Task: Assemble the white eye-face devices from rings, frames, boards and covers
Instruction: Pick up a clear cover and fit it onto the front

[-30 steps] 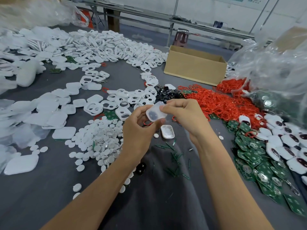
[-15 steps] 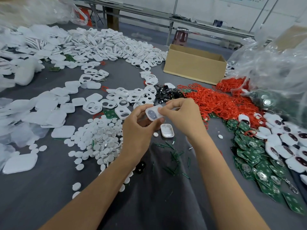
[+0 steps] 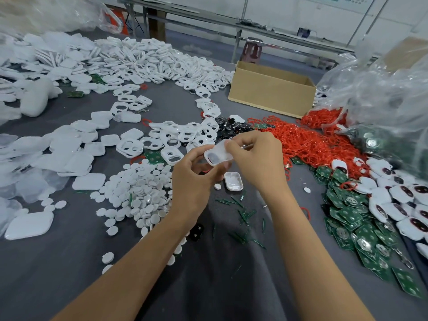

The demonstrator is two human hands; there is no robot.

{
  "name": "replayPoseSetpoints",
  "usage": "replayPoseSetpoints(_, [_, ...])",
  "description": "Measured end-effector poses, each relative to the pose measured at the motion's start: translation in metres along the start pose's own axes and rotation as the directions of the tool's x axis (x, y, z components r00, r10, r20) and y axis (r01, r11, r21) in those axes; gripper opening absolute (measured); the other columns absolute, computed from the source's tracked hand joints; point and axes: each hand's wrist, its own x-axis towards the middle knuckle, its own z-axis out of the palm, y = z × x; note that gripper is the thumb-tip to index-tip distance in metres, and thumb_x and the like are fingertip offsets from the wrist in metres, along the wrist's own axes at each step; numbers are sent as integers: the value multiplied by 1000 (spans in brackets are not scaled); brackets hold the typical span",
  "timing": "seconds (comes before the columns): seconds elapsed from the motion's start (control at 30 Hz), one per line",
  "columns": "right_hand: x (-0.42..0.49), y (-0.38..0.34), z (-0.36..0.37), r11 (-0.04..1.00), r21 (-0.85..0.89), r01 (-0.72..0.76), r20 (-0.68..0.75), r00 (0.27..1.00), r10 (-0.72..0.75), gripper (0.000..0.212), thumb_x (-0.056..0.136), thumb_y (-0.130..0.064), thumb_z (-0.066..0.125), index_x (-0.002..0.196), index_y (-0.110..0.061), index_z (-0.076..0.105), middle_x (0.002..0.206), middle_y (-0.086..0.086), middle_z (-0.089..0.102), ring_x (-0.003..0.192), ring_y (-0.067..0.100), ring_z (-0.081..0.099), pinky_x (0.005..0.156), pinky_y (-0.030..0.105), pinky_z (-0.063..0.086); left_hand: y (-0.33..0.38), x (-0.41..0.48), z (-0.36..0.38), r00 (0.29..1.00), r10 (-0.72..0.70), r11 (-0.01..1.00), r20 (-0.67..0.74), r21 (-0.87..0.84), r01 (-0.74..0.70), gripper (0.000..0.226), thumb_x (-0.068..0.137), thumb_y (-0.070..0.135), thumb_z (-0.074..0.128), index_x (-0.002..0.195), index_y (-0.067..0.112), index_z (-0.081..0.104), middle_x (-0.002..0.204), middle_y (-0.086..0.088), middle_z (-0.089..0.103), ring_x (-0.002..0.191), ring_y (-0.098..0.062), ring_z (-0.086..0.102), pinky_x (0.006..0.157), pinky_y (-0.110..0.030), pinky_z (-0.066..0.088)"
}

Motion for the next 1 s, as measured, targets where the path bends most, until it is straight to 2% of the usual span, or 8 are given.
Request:
replayPoseSetpoints(0.13, [1,1,0,997,81,13,-36,999,-10,31,83,-19,64,58,-2,62,73,21,65,64,37,55,59,42,49,0,0,0,1000,-10,1000,10,-27,11,29,73,18,83,95,30,68,89,-1,75,82,-33,71,79,-56,57])
replayPoseSetpoints(0.23, [1,3,3,990,135,-34,-22,999,38,27,83,-20,67,62,-5,68,76,13,70,73,34,61,66,42,52,0,0,0,1000,-16,999,7,-28,16,32,69,26,84,98,27,69,90,-2,75,83,-31,72,78,-54,58])
replayPoseSetpoints(0.33, [0,3,6,976,196,-91,3,996,92,23,83,-20,68,62,-11,72,75,-4,72,61,16,60,60,34,48,0,1,0,1000,-15,999,6,-36,16,35,70,25,83,102,22,69,89,-5,76,83,-32,72,76,-53,59])
replayPoseSetpoints(0.43, [-1,3,6,956,266,-128,18,992,128,22,83,-19,68,62,-13,73,78,-12,73,50,3,49,56,26,39,-1,1,-1,1000,-18,999,7,-39,18,35,74,20,83,106,18,68,89,-3,76,78,-22,72,73,-48,61])
replayPoseSetpoints(0.57, [-1,1,5,931,314,-183,32,983,183,20,83,-19,69,64,-17,75,78,-17,72,72,14,65,61,28,46,-1,1,0,1000,-17,999,8,-30,17,36,75,21,83,107,15,68,91,-2,75,76,-19,70,72,-45,60])
replayPoseSetpoints(0.73, [-1,1,6,917,330,-223,41,974,222,19,82,-21,70,64,-18,75,73,-18,72,82,23,67,67,37,53,-3,2,-2,1000,-15,999,9,-35,15,36,75,23,83,107,16,69,93,-1,75,75,-18,70,70,-42,61])
replayPoseSetpoints(0.9, [-1,2,8,926,306,-221,56,975,214,18,82,-20,69,64,-20,75,77,-19,72,75,5,66,70,30,52,-3,2,-2,1000,-11,999,-4,-35,11,33,74,20,83,104,20,68,89,0,75,76,-20,71,66,-36,61])
replayPoseSetpoints(1.0, [-2,3,10,947,253,-196,45,981,191,17,81,-18,68,66,-19,75,81,-15,73,84,7,67,80,34,54,-3,3,-2,1000,-20,999,-18,-48,20,37,73,20,83,106,19,67,88,-3,75,75,-27,71,67,-38,62])
